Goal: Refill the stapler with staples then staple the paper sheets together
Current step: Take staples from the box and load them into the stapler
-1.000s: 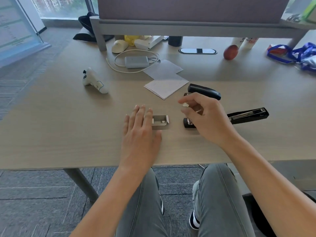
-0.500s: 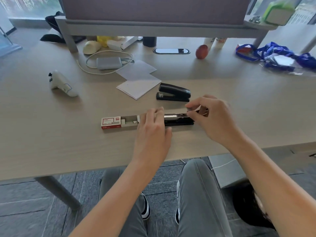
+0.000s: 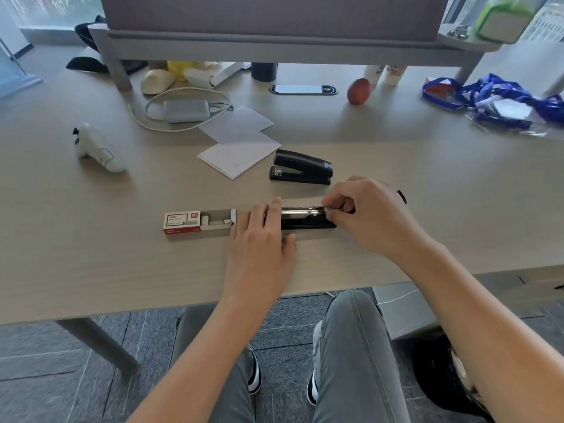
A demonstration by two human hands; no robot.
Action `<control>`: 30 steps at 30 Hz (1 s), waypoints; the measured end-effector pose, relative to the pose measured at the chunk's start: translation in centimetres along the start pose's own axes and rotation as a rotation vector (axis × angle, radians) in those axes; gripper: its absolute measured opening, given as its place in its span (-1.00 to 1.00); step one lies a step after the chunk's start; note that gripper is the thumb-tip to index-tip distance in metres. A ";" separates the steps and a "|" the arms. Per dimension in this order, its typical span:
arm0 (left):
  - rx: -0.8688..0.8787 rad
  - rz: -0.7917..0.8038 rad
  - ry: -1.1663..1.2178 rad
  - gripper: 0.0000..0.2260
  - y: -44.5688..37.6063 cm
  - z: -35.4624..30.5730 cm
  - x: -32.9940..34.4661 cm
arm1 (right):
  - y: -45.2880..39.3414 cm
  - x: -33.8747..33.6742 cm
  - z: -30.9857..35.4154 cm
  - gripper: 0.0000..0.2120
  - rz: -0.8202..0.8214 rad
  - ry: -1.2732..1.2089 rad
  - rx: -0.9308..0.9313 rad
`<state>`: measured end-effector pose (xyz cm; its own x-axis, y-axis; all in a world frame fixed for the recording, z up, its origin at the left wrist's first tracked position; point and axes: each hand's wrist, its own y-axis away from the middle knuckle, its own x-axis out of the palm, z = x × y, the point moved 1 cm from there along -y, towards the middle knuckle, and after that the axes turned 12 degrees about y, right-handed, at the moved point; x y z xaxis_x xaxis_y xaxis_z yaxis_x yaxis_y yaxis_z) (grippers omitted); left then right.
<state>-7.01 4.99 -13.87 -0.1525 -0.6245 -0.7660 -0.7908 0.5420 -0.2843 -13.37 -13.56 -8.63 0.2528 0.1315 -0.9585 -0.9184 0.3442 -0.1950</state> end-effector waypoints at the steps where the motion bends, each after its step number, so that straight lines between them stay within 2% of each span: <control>1: -0.001 0.000 0.003 -0.46 0.0 0.0 0.0 | -0.1 0.0 -0.1 -0.87 0.013 -0.004 0.005; 12: -0.011 0.000 0.007 -0.47 0.0 0.0 0.0 | -0.7 -0.8 0.2 -0.89 0.083 0.028 -0.007; 30: -0.011 -0.005 0.001 -0.47 0.1 0.0 0.0 | 0.1 -0.2 0.8 -0.87 -0.017 -0.036 0.070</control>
<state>-7.04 5.06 -13.88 -0.1496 -0.6278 -0.7639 -0.7978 0.5330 -0.2818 -13.32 -12.83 -8.29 0.2798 0.1579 -0.9470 -0.8909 0.4103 -0.1948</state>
